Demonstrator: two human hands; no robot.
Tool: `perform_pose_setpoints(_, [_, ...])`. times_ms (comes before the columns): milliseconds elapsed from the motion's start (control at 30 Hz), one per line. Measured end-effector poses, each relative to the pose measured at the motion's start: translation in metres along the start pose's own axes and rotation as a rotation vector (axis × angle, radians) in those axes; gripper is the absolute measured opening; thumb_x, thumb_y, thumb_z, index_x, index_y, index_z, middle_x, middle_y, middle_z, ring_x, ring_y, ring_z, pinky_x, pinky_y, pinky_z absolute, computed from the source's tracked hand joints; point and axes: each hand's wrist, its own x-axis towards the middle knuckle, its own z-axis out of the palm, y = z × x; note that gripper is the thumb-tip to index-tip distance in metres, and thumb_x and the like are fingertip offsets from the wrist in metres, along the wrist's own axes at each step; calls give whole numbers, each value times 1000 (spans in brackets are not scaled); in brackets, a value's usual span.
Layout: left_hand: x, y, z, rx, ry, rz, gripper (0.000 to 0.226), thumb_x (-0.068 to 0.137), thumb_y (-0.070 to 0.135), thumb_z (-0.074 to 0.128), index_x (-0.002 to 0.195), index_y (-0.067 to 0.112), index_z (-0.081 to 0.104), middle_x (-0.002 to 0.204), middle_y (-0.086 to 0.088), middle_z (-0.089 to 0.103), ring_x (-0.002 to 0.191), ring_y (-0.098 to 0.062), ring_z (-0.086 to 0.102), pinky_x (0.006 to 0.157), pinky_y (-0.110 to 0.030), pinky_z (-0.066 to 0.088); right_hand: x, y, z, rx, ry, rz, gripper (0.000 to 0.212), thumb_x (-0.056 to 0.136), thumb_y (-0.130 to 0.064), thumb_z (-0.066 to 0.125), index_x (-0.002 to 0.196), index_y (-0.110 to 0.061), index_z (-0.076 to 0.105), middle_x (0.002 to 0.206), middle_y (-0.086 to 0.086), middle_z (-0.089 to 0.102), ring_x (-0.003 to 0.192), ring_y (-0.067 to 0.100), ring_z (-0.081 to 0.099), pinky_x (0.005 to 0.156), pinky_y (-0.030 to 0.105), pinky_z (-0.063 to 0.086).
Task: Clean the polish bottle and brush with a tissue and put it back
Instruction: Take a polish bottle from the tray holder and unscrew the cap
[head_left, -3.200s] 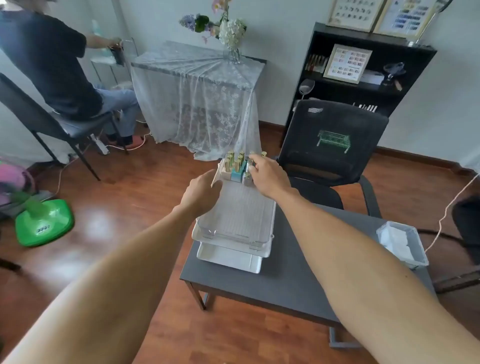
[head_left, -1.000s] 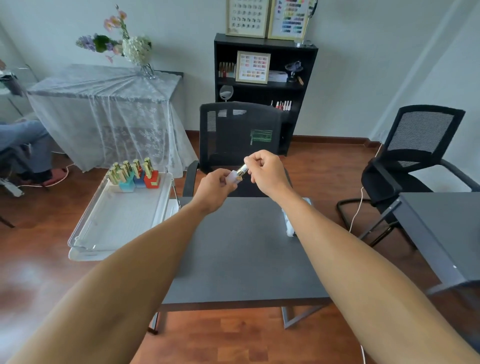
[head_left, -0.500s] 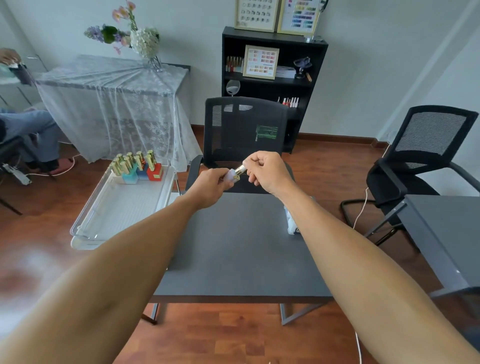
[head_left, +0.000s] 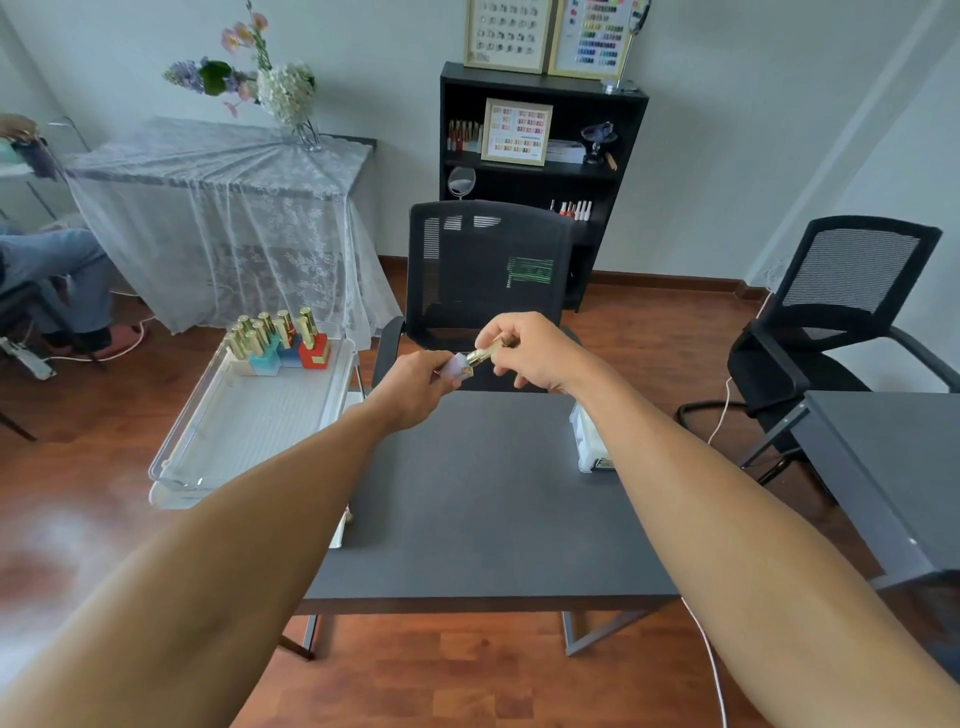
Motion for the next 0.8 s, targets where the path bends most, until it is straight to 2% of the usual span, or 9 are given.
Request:
perform_pose_setpoints(67, [-1,0,-2,-1,0,6,23,108,35,57,101,18,71,85,-3,67,75,-19,59,67,-36,47,-1,-5,0,12,-68,35,34,95,-23,72,128,-27,65,105,3,70,83,17,76,52,22,55])
perform_pose_setpoints(100, [-1,2,-3,-1,1,7,23,108,35,57,103,18,72,87,-4,68,78,-22,62,70,-38,49,-2,-7,1,-7,-57,79,37,96,-36,72,130,-27,62,104,2,71,76,15,78,46,21,52])
perform_pose_setpoints(167, [0,5,-5,-2,-3,10,23,109,34,56,100,19,71,87,-4,68,81,-25,63,69,-36,48,2,-10,5,-64,31,137,35,101,-50,60,110,-16,66,89,4,76,55,10,73,36,17,42])
perform_pose_setpoints(267, [2,9,-9,18,-5,15,20,109,32,57,97,19,68,83,-1,66,77,-21,61,66,-29,44,6,-9,9,-48,86,93,30,106,-36,56,90,-14,68,75,6,76,52,13,68,39,19,42])
perform_pose_setpoints(400, [3,9,-12,33,0,11,19,108,30,58,104,17,70,84,-1,67,78,-21,62,67,-31,46,9,-6,5,-3,40,-15,9,99,-14,65,100,-21,70,88,4,73,70,10,71,51,20,53])
perform_pose_setpoints(500, [4,10,-13,22,17,19,17,107,29,60,101,16,70,80,2,64,75,-18,59,65,-30,43,10,-7,3,38,28,8,14,93,-22,71,106,-27,69,96,2,72,69,11,76,45,19,50])
perform_pose_setpoints(600, [5,11,-15,29,22,33,16,107,28,61,98,18,69,76,4,62,71,-17,55,61,-28,40,13,-11,4,14,134,112,31,96,-48,62,94,-18,70,74,2,76,49,11,72,39,21,42])
perform_pose_setpoints(700, [7,11,-16,34,19,25,15,107,27,61,102,17,70,77,4,63,72,-17,56,61,-27,41,15,-10,4,-32,165,68,30,103,-35,57,85,-15,71,65,0,73,45,6,63,50,23,43])
perform_pose_setpoints(800, [9,10,-17,41,17,12,15,107,29,61,108,18,71,82,4,66,76,-18,61,62,-26,43,12,-10,-1,0,91,-8,8,98,-16,65,96,-21,72,82,2,72,68,10,68,47,20,51])
